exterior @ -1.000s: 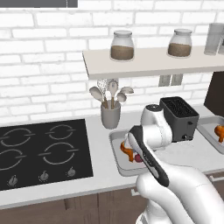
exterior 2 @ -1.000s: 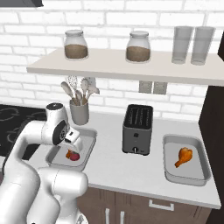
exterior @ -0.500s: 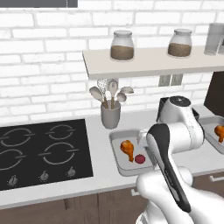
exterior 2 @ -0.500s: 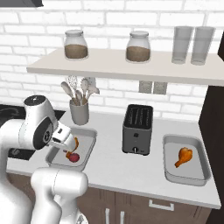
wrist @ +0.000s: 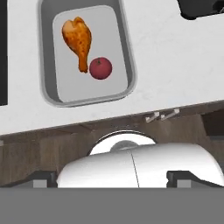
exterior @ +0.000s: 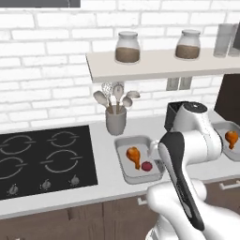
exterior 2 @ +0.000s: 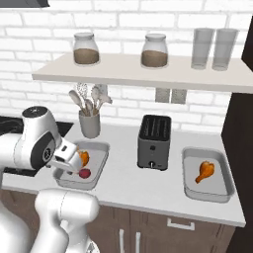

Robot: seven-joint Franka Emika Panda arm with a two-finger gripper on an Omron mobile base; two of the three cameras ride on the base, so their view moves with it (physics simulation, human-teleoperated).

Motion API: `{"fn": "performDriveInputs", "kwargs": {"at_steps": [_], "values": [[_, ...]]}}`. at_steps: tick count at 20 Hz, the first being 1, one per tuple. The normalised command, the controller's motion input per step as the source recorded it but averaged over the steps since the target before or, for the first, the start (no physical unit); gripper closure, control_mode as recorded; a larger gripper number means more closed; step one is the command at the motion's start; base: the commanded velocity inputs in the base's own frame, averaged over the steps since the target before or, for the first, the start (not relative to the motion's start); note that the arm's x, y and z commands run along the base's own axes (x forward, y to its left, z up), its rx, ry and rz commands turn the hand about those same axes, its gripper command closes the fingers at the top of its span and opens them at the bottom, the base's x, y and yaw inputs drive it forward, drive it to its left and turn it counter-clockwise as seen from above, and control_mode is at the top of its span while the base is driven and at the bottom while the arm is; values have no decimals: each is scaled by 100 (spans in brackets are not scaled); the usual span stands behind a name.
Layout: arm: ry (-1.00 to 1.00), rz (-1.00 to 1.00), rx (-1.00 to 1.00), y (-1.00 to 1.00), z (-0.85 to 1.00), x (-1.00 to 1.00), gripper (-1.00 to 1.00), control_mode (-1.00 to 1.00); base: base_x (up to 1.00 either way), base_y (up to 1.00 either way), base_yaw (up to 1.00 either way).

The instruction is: Place one tomato and one chicken drumstick in each tupperware on the nearby counter, to pack two identical lunches.

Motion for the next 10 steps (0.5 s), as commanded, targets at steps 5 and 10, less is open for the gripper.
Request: {"fn": "performDriveInputs", "kwargs": {"at_steps": [5,10], "values": [[0,0,0,0,0,0,-100,100,-91,-33,-54],[0,0,0,0,0,0,-100,100,-53,-17,-75]]}}
